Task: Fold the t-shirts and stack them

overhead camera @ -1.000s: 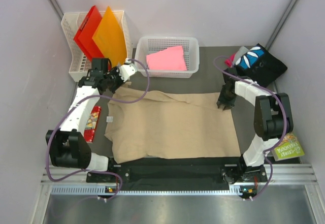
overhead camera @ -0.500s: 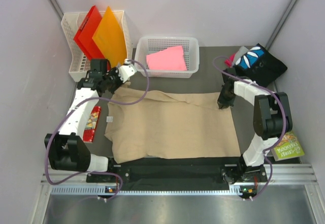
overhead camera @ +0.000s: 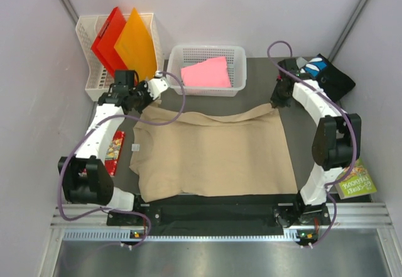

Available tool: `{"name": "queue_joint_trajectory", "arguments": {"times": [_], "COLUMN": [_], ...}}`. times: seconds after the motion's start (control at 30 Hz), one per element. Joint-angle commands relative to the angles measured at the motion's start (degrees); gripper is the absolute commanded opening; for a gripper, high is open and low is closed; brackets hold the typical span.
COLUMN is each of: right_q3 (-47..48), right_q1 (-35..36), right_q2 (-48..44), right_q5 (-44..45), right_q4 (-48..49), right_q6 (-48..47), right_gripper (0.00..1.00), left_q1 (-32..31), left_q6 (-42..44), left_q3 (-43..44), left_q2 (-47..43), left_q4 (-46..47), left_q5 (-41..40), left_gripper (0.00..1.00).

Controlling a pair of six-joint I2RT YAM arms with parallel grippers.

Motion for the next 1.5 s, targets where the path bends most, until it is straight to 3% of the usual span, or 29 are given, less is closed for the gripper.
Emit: {"name": "queue_joint_trajectory", "arguments": {"times": [0.0,0.33,0.6,0.7,0.9,1.03,1.2,1.47], "right_q3": [5.1,10.2,21.8,19.1,7.3,1.3,-2.3,-4.7], "right_q1": [-1.3,-4.5,-5.8,-5.8,-5.8,-5.8,-5.8,-5.9], "right_q2": [0.6,4.0,7.5,5.3,-1.0,-4.5,-7.8,-10.1], "right_q5": [1.6,2.7,2.9,2.5,2.7,2.7,2.9,3.8], "right_q4": [-3.8,-5.6,-10.7,-10.7,-7.5,-5.6,-5.5,-6.2], "right_q6": [-1.2,-3.4,-4.3,-4.5,-4.9,-5.0,-5.2,-5.8], "right_gripper": [0.00,0.00,0.00,0.00,0.00,0.00,0.00,0.00], "left_q1": [0.1,0.1,0.3,0.4,0.3,0.3,0.3,0.3], "left_q6": [0.4,2.3,1.4,0.9,3.7,6.9,8.7,7.4], "left_q3": [4.8,7.0,16.4,18.6,10.9,1.0,-7.9,-14.8], "left_q2": [2.5,8.1,16.1,15.8,6.8,-0.9,-10.1,-17.8], "left_q4": [2.9,5.5,3.3,0.4,-1.0,-3.2,-5.9,-9.8], "left_q5": [-0.6,-4.3,-8.7,-8.0,-5.8,-4.8,-3.9,-2.6], "left_gripper": [0.00,0.00,0.00,0.00,0.00,0.00,0.00,0.00]}}
